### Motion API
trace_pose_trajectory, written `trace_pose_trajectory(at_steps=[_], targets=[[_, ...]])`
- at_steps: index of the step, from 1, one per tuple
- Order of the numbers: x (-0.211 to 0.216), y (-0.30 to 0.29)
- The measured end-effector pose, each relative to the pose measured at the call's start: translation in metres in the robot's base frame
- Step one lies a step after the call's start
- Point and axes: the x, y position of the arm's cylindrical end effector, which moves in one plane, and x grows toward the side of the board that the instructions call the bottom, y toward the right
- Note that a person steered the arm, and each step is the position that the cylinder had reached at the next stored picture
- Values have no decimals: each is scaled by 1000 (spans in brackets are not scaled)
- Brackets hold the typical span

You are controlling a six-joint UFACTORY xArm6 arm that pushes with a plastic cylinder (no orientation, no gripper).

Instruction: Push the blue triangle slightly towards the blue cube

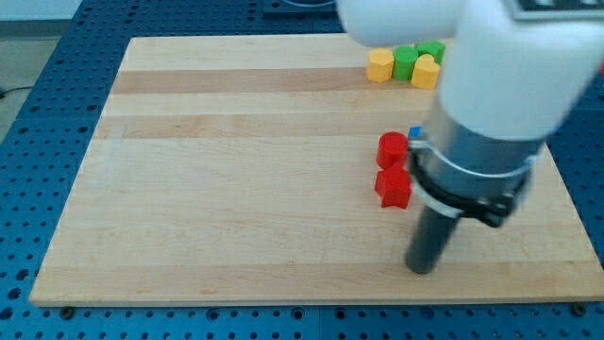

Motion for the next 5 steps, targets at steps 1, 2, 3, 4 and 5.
trace_pose_trajectory(at_steps=[1,2,3,4,5], targets=[[-22,12],[-20,45],[-20,45],[-23,48],[-32,27]])
